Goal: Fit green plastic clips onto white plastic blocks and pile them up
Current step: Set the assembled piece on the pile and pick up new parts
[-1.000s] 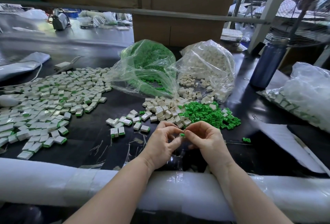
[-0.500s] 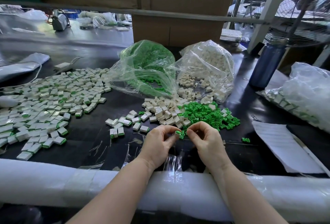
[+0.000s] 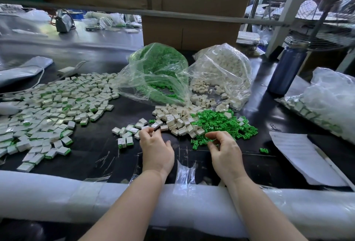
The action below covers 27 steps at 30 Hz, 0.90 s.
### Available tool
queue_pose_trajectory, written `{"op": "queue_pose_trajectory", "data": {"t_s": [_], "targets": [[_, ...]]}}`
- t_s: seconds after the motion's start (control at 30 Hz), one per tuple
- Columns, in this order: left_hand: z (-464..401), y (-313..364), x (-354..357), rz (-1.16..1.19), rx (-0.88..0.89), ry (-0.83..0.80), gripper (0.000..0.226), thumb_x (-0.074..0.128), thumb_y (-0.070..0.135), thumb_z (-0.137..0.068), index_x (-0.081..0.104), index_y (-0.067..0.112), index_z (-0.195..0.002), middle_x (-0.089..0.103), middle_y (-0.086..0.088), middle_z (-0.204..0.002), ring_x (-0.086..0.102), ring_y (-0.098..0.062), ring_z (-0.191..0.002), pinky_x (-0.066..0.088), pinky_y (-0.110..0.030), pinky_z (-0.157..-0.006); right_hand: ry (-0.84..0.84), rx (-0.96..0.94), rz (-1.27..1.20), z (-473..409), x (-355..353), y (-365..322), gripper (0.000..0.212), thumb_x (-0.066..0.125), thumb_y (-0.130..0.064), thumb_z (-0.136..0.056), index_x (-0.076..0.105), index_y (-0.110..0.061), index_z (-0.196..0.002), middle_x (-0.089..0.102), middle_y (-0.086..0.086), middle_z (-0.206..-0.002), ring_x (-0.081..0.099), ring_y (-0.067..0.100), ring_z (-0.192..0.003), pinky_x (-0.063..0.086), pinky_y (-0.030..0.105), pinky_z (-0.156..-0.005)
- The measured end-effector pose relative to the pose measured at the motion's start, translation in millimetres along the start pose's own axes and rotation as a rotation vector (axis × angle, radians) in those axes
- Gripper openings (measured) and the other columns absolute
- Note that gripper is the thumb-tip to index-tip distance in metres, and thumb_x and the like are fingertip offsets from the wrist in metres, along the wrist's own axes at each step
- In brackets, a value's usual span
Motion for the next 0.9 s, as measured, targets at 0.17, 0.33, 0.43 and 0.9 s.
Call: {"op": "queue_pose_trajectory", "data": {"t_s": [0.17, 0.33, 0.43, 0.9], "targets": [[2, 4, 2, -0.142, -0.017, -0.088, 0.039, 0.053, 0.016, -0.092, 0.046, -0.003, -0.125, 0.016, -0.015, -0.146, 0.014, -0.027, -0.138, 0.011, -0.023, -0.112, -0.018, -0.042, 0.102, 0, 2, 1, 0.025, 0.053, -0.003, -0.09, 0.064, -0.014, -0.11, 0.059, -0.007, -0.108, 0.041, 0.005, -0.098, 0.022, 0.005, -0.08], [5, 9, 3, -0.214, 0.059, -0.121, 0.048, 0.052, 0.022, -0.093, 0.039, 0.003, -0.135, 0.008, -0.009, -0.149, 0.004, -0.025, -0.141, 0.011, -0.028, -0.115, -0.13, -0.055, 0.229, -2, 11, 0, 0.05, 0.041, 0.001, -0.093, 0.043, -0.02, -0.139, 0.038, -0.006, -0.147, 0.026, 0.009, -0.138, 0.014, 0.024, -0.116], [9, 11, 2, -0.227, 0.148, -0.1, 0.05, 0.053, 0.023, -0.092, 0.041, 0.008, -0.137, 0.015, -0.005, -0.146, 0.01, -0.021, -0.138, 0.015, -0.027, -0.113, -0.233, -0.069, 0.349, -2, 17, 2, 0.068, 0.037, 0.003, -0.092, 0.022, -0.035, -0.146, 0.016, -0.019, -0.154, 0.004, 0.001, -0.143, -0.004, 0.027, -0.115], [11, 10, 9, -0.207, 0.322, -0.196, 0.029, 0.056, 0.023, -0.09, 0.06, 0.014, -0.117, 0.04, 0.001, -0.124, 0.035, -0.015, -0.119, 0.023, -0.02, -0.105, -0.065, -0.099, 0.361, 1, 8, -6, 0.011, 0.058, -0.023, -0.09, 0.064, -0.026, -0.097, 0.06, -0.012, -0.102, 0.048, 0.013, -0.103, 0.02, 0.024, -0.083]]}}
Point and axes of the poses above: each hand's wrist, its own z-axis away from the middle knuckle, its own x-axis out of the palm, y = z × x, the point moved 2 cm from there along -z, towards the middle knuckle
